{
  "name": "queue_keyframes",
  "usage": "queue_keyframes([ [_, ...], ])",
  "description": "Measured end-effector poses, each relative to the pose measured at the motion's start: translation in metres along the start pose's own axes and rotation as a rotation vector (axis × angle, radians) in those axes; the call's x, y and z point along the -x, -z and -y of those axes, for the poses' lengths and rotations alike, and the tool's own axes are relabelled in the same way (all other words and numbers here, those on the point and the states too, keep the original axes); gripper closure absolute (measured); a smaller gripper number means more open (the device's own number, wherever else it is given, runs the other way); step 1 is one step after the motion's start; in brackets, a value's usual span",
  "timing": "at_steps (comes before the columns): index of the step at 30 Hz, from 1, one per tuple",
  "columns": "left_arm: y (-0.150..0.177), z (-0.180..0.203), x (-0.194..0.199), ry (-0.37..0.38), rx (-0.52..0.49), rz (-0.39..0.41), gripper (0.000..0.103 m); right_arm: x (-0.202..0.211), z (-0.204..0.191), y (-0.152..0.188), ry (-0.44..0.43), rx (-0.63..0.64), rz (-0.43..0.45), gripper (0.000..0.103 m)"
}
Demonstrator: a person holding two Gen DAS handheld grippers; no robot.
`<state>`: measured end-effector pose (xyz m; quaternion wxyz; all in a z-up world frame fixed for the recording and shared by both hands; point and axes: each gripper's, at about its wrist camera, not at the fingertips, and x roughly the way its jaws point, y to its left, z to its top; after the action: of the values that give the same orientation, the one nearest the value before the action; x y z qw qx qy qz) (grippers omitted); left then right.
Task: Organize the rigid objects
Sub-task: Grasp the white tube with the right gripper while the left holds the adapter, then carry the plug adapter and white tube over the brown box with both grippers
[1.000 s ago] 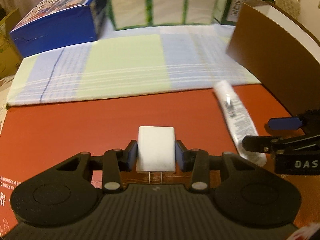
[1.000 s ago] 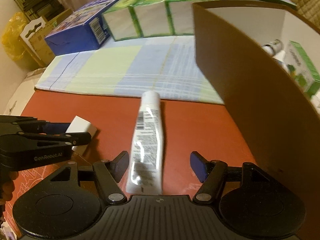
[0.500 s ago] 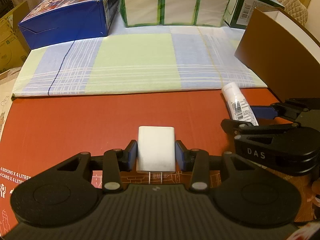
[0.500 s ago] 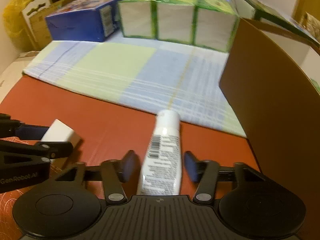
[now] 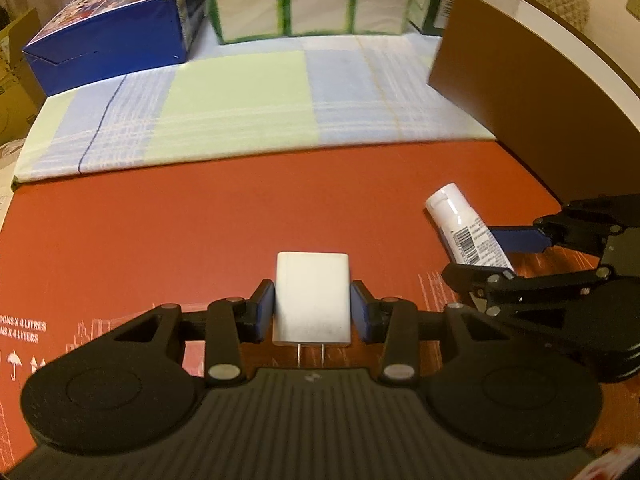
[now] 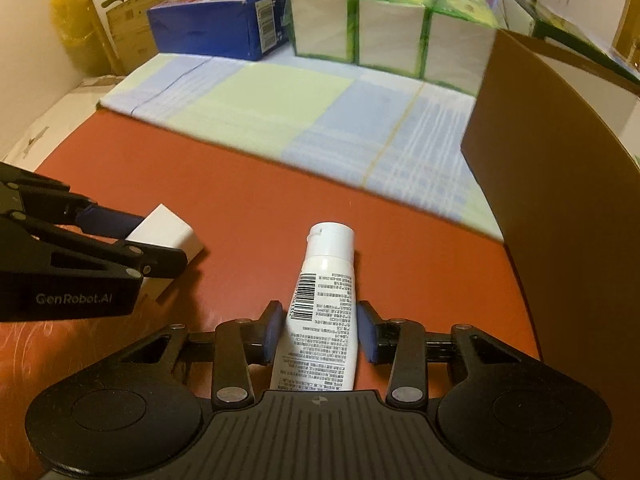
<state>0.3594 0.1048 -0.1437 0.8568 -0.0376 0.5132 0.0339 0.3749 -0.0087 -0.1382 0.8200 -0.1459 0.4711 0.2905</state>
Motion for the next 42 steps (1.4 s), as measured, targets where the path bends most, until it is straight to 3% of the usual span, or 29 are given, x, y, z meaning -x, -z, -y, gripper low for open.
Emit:
queue_keyframes([
  [12, 0.002, 0.008, -0.004, -0.015, -0.008, -0.019, 0.066, 0.001, -0.006, -0.001, 0.038, -0.016, -0.007, 0.069],
  [23, 0.011, 0.019, 0.008, -0.005, -0.031, -0.028, 0.067, 0.019, 0.005, 0.013, -0.025, -0.08, -0.009, 0.07],
  [34, -0.01, 0.045, 0.055, 0.03, -0.076, 0.06, 0.067, 0.086, 0.023, 0.018, -0.075, -0.15, 0.113, 0.071],
  [42, -0.042, 0.096, 0.098, 0.105, -0.166, 0.175, 0.067, 0.153, 0.053, 0.018, -0.051, -0.188, 0.228, 0.071],
])
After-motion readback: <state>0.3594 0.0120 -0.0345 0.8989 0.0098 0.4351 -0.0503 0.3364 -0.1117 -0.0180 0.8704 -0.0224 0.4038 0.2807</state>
